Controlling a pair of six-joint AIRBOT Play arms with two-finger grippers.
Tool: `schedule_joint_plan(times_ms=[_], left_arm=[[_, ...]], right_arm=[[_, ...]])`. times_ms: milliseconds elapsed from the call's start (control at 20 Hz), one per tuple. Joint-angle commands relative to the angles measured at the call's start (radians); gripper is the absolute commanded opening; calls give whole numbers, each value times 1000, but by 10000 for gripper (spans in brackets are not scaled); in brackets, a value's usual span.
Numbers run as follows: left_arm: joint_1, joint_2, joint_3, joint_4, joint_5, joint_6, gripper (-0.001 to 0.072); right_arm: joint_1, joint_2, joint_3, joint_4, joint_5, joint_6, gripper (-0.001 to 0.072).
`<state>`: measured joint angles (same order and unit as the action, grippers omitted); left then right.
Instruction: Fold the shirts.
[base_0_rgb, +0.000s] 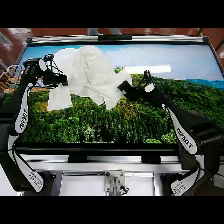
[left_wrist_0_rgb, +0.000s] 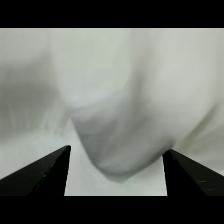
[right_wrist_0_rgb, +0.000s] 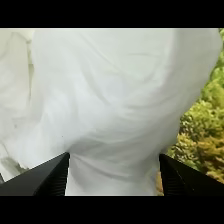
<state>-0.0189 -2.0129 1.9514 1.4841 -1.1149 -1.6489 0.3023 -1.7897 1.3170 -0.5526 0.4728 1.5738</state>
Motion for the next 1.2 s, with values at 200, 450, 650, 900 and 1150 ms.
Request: schedule_joint_plan(times_ms=[200,450,650,900,1150], left_arm=[[-1,-21,1,-229,175,-32,146],[-11,53,23,-369,184,176,42],[-80,249,146,-413,303,299,42],[-117,637,143,-396,555,300,43],[-33,848,68,-235,323,251,43]], right_arm=[[56,-72,1,238,-125,-8,562],[2,4,29,211,-106,-245,59],[-128,218,119,176,-55,-361,58],[-286,502,342,129,34,-411,58],[-421,664,422,-112,272,-193,59]])
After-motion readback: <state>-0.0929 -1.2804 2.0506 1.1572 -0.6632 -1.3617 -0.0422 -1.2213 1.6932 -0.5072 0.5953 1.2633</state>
